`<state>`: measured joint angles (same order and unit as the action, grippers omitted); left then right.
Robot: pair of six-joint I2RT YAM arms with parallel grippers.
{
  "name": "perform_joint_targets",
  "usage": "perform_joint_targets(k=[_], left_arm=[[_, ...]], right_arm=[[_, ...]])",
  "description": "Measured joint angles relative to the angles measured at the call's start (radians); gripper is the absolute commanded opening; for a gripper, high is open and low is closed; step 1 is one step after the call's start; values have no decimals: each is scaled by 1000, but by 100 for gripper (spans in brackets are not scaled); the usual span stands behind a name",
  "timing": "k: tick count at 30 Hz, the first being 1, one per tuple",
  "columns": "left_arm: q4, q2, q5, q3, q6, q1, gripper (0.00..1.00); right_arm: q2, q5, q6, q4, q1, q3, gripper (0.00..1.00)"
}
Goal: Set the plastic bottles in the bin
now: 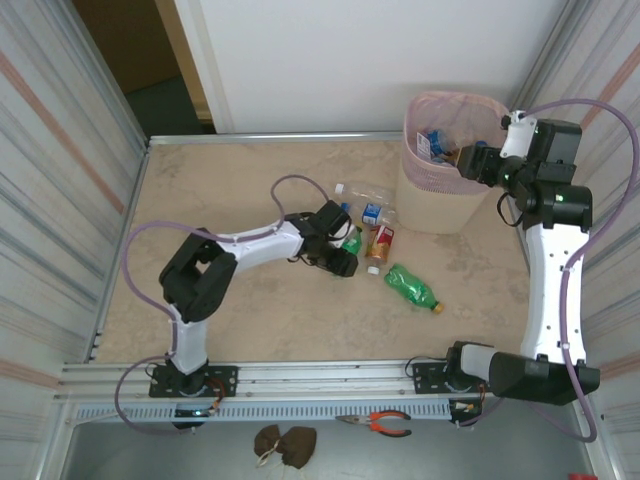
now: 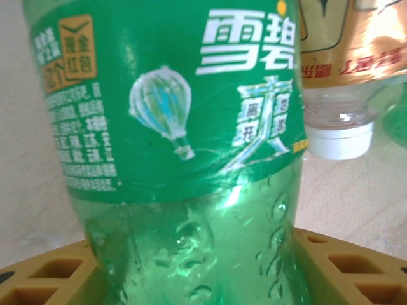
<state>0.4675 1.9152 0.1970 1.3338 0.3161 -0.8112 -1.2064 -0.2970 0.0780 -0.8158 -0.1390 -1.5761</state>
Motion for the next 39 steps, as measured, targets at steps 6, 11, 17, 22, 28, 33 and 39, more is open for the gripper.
perform_joint_targets(k=[6, 11, 17, 22, 28, 33, 39], left_arm=[[-43, -155, 12, -61, -26, 62, 56], [-120, -272, 56, -106, -55, 98, 54], [-235, -397, 146, -139, -103, 101, 54], [-360, -498, 245, -171, -127, 104, 54], [-526, -601, 369, -217, -136, 104, 54], [-637, -646, 465, -222, -132, 104, 54], [-737, -670, 564, -231, -111, 103, 54]], right_arm=[[51, -58, 0, 47, 50, 42, 68], [85, -115, 0, 101, 106, 73, 69], [117, -202, 2, 171, 184, 120, 70], [149, -281, 23, 251, 253, 156, 72], [175, -373, 45, 357, 349, 175, 74], [176, -428, 62, 443, 429, 175, 75], [153, -463, 89, 504, 517, 153, 75]])
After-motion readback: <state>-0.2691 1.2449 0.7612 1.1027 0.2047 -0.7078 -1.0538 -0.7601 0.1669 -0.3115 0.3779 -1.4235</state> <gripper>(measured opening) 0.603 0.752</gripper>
